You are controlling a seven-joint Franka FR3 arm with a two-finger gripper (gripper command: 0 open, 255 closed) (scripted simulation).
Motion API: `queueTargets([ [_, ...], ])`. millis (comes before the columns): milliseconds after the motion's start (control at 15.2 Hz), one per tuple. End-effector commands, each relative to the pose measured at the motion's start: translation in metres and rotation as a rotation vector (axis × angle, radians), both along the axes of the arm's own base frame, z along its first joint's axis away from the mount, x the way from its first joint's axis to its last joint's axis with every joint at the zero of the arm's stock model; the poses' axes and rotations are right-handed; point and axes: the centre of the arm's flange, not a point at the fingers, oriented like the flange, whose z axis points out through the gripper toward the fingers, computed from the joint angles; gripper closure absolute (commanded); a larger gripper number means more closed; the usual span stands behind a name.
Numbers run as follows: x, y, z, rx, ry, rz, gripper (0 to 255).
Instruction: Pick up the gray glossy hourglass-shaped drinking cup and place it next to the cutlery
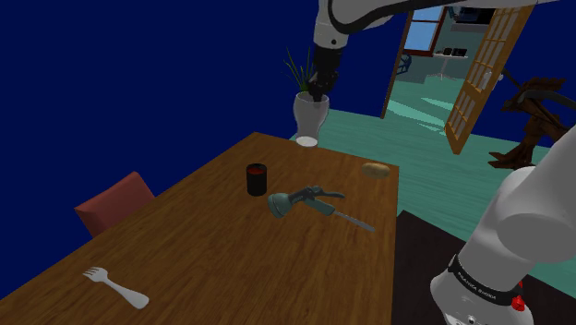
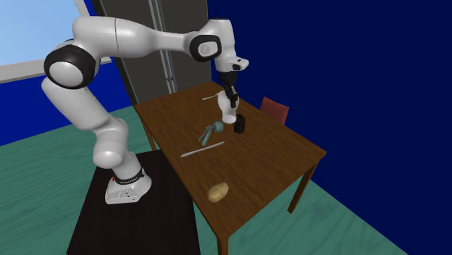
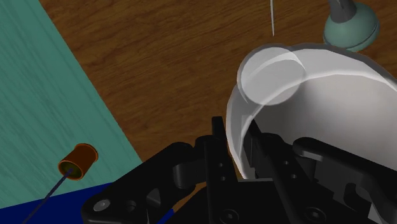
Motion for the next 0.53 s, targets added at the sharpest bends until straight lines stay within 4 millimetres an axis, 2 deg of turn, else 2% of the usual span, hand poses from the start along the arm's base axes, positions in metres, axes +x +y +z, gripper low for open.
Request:
queueTargets([
  [0,0.001,0.027,-0.005,0.0,-0.001,-0.001,255],
  [462,0.009,0.116,-0.025,0.0,-0.001,-0.001,255],
])
